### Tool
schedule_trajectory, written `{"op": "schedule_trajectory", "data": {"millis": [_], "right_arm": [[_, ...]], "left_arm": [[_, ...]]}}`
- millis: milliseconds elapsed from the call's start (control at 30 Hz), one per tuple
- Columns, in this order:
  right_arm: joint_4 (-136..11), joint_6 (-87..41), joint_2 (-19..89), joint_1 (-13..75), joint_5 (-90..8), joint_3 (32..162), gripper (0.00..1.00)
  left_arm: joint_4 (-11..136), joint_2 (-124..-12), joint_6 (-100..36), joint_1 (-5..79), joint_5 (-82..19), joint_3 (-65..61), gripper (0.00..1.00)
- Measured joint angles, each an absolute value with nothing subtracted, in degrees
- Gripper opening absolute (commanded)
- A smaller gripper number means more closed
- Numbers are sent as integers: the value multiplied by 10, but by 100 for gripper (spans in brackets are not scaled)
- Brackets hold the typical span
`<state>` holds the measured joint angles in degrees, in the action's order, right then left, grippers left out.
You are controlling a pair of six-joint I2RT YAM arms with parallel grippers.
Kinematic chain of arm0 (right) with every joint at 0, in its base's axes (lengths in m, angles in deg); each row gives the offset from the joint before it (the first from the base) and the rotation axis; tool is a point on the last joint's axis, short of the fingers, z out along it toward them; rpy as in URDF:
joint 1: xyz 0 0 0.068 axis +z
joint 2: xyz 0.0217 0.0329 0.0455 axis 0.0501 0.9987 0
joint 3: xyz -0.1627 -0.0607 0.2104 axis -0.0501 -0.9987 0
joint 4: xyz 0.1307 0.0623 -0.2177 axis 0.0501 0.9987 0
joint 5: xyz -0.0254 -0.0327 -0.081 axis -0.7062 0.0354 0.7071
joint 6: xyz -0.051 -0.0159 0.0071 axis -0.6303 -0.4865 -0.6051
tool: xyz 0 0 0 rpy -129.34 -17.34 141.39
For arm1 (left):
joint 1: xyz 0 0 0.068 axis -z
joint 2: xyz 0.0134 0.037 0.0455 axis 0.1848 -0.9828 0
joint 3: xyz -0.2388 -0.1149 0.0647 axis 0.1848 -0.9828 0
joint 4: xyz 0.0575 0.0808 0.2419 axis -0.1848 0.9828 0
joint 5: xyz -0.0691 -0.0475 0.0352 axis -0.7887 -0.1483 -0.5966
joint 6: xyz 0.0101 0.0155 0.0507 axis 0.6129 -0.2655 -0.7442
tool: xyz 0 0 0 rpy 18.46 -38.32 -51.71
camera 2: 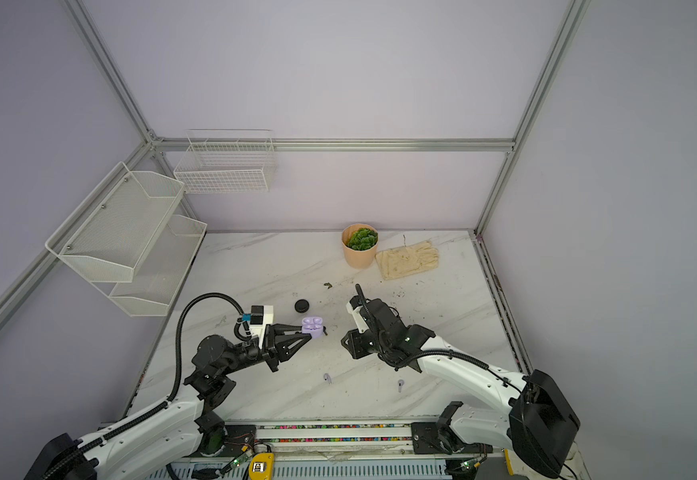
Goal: Insert the wireless bluetooth earbuds into the charging case
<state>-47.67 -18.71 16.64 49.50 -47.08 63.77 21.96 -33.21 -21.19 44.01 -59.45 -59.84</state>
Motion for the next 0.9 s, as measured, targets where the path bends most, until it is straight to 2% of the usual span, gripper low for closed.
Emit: {"op": "schedule_trajectory", "data": {"millis": [267, 467, 633, 900], "right_arm": [[-494, -205, 187, 482, -496, 655, 27], [-521, -221, 212, 481, -517, 666, 35], [-574, -239, 216, 495, -537, 625, 34], [-543, -256, 323, 612, -464, 649, 35]], "left_arm": [[344, -273, -211, 441, -512, -598, 0], [381, -184, -231, 441, -448, -598, 0], [372, -168, -295, 441, -492, -598, 0], [361, -235, -316, 441, -566, -598, 0]]}}
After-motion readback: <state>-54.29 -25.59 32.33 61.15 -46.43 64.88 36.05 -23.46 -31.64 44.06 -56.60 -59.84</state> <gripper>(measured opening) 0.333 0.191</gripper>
